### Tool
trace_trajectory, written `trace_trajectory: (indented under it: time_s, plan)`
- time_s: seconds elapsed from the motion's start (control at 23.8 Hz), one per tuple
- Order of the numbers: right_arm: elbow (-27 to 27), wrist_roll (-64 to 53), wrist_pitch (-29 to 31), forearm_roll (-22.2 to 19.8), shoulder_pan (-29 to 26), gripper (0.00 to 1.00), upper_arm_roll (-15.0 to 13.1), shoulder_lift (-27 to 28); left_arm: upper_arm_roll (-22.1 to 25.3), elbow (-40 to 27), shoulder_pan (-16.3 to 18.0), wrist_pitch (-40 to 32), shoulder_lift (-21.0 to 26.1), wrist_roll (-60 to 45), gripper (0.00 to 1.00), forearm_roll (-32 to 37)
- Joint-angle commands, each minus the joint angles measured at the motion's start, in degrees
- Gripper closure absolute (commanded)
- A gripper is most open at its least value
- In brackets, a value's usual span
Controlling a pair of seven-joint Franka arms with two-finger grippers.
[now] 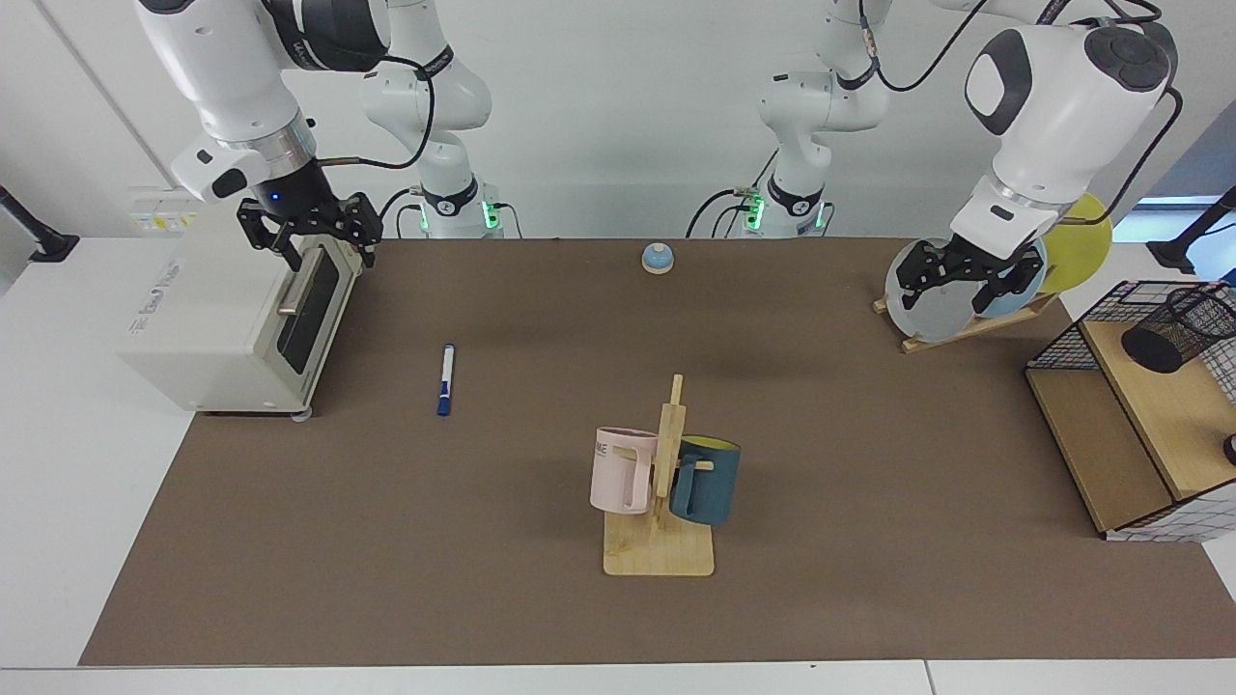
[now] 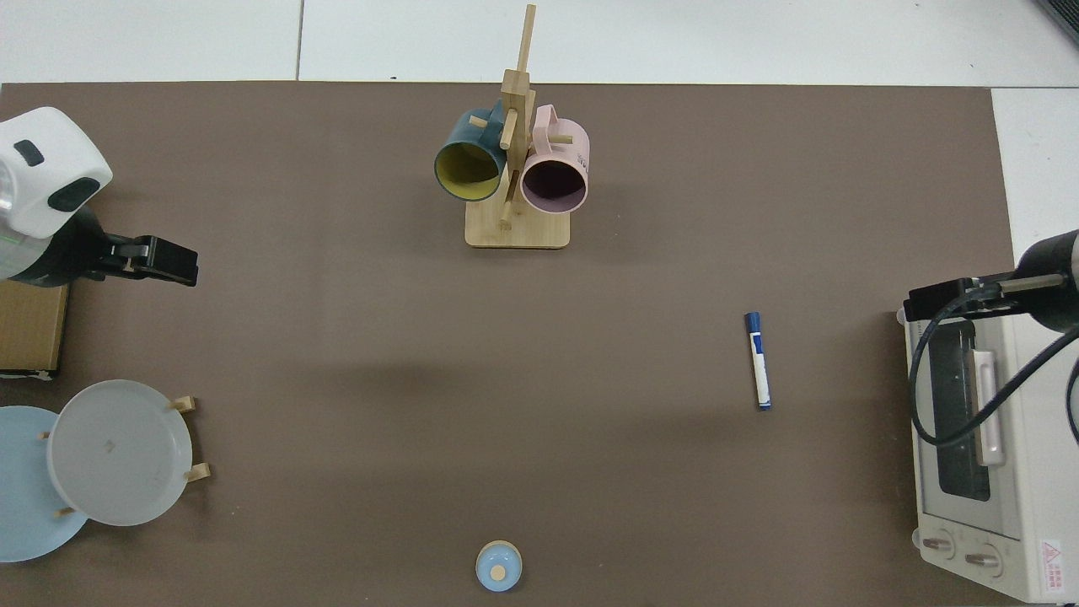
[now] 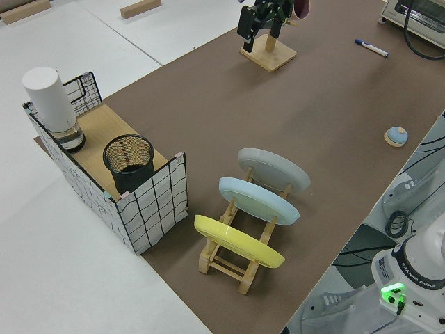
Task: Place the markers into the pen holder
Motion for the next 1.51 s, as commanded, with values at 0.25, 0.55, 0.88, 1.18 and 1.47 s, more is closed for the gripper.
trace_trajectory:
  time_s: [0.25, 0.55, 0.88, 1.18, 1.47]
  plan:
    - [-2.3, -1.6, 0.7, -0.4, -0.5, 0.0, 0.4, -1.7, 0.0, -1.9, 0.4, 1.6, -1.3, 0.5, 0.0, 0.3]
    - [-2.8, -1.8, 2.0, -0.3, -1.0, 0.0, 0.5, -1.7, 0.0, -1.9, 0.5, 1.7, -1.2, 0.5, 0.0, 0.3]
    - [-9.3, 6.9, 13.3, 0.5, 4.4, 0.0, 1.1, 1.1, 0.0, -1.9, 0.5, 1.7, -1.2, 0.5, 0.0, 0.3]
    - [-11.6, 7.7, 24.2, 0.5, 5.8, 0.0, 1.1, 10.7, 0.0, -1.9, 0.4, 1.5, -1.3, 0.4, 0.0, 0.3]
    - [-19.7, 8.1, 35.5, 0.4, 5.8, 0.0, 1.1, 16.6, 0.0, -1.9, 0.4, 1.3, -1.4, 0.4, 0.0, 0.3]
